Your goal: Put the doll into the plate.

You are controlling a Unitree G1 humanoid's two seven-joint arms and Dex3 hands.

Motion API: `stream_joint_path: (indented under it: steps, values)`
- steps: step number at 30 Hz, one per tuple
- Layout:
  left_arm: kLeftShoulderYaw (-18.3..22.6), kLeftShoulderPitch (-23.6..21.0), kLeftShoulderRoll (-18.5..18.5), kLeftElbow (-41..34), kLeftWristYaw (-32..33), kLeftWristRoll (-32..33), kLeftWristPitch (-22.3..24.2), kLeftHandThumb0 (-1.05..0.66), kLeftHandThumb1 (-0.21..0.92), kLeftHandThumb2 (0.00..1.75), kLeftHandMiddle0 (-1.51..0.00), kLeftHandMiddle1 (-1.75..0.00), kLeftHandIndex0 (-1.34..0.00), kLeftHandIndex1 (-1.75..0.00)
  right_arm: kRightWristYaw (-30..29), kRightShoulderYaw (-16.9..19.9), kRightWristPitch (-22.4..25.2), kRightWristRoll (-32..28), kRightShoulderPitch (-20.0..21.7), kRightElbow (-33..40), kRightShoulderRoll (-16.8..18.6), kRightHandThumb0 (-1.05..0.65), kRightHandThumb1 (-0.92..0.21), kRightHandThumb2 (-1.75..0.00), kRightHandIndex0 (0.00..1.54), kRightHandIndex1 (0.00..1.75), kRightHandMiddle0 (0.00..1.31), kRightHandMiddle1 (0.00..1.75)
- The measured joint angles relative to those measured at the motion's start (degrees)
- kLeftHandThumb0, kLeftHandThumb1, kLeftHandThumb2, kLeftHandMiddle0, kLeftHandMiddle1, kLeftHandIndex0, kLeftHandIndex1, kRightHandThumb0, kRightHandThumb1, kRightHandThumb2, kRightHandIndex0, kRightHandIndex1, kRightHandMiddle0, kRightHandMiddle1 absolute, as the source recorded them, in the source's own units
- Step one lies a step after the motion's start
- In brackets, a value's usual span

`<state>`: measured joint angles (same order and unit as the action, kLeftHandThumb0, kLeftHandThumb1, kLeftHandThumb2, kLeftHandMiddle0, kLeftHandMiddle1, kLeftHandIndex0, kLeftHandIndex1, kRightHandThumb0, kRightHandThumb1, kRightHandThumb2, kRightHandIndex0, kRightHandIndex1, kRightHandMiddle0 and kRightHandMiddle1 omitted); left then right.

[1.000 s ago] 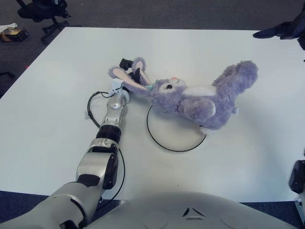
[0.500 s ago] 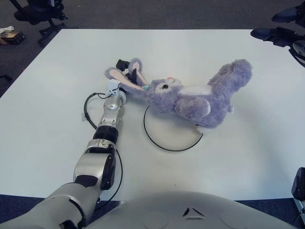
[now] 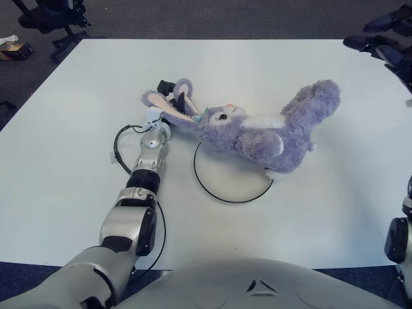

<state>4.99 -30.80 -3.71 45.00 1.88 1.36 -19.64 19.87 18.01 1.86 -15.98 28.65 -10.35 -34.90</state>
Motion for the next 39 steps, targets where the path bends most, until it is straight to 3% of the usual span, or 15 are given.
stream_joint_path:
  steps: [15, 22, 31, 39]
  values:
    - [-0.1, 0.3, 0.1, -0.6, 0.0, 0.0, 0.1, -0.36, 0.83, 0.63, -0.79, -1.75, -0.26, -1.75, -2.9, -5.1, -3.1, 9.9, 1.4, -10.9, 1.8, 0.00, -0.92, -0.01, 0.88, 0.95, 0.60, 1.19]
    - [-0.1, 0.6, 0.1, -1.3, 0.0, 0.0, 0.4, -0.36, 0.83, 0.63, -0.79, -1.75, -0.26, -1.75, -3.2, -6.1, -3.9, 11.0, 2.4, -15.3, 2.0, 0.00, -0.92, 0.00, 0.87, 0.90, 0.61, 1.23]
    - [0.0, 0.8, 0.1, -1.9, 0.0, 0.0, 0.8, -0.36, 0.83, 0.64, -0.79, -1.75, -0.26, -1.75, -5.5, -8.4, -9.3, 14.8, 3.3, -22.9, 3.0, 0.00, -0.92, -0.01, 0.81, 0.88, 0.64, 1.28]
    - [0.0, 0.8, 0.1, -1.9, 0.0, 0.0, 0.8, -0.36, 0.82, 0.64, -0.79, -1.75, -0.26, -1.75, -5.8, -9.8, -9.1, 16.0, 3.3, -24.0, 3.4, 0.00, -0.92, -0.01, 0.82, 0.88, 0.64, 1.29]
